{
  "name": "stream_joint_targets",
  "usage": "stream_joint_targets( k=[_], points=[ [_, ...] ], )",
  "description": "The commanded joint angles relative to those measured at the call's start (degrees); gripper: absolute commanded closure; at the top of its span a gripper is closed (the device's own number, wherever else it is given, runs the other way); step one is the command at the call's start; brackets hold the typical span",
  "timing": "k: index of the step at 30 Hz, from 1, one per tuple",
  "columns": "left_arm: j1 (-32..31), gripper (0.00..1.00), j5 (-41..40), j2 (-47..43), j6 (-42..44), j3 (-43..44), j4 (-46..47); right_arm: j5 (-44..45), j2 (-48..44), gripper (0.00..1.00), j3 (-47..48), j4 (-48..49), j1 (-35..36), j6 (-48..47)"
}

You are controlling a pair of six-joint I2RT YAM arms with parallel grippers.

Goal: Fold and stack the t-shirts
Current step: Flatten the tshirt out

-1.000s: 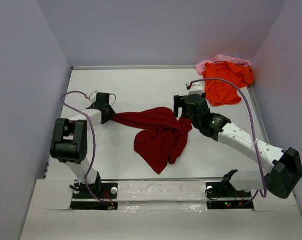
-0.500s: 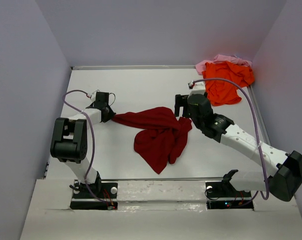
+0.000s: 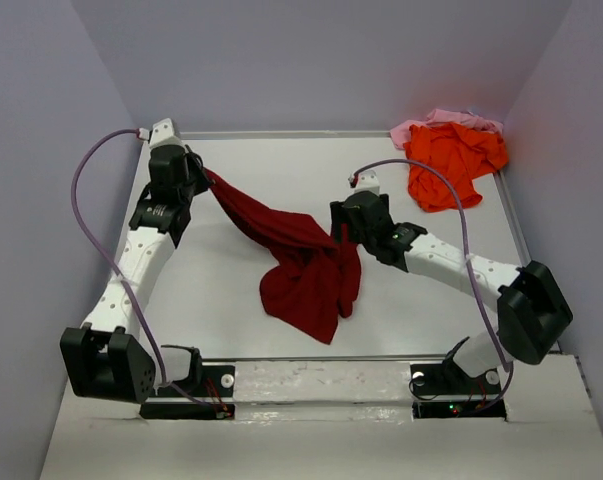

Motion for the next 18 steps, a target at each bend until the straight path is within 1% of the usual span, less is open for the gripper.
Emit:
stream_joint_targets(
  k=[1,3,6,13,18],
  points=[
    [-1.9,1.0,-3.3,-1.8,5.4,-2.3,-0.7,-0.5,3.6,0.1,4.8,3.3,-0.3,0.5],
    [-2.5,1.0,-3.8,-2.8,6.1,-3.8,0.8,-0.8,5.6,0.1,7.0,3.3,-0.3,-0.1],
    [-2.6,1.0,-1.7,-5.1,5.8,-6.1,3.3,-0.8,11.4,0.1,10.6,3.4,-0.3,-1.2],
    [-2.8,1.0,-0.2,-7.6,5.5,-9.3,5.7,0.9,20.0,0.11,19.0,3.2,-0.8,-4.0],
    [-2.7,1.0,0.1,-8.0,5.5,-9.2,5.7,3.9,22.8,0.13,20.8,1.1,-1.3,-0.4]
  ],
)
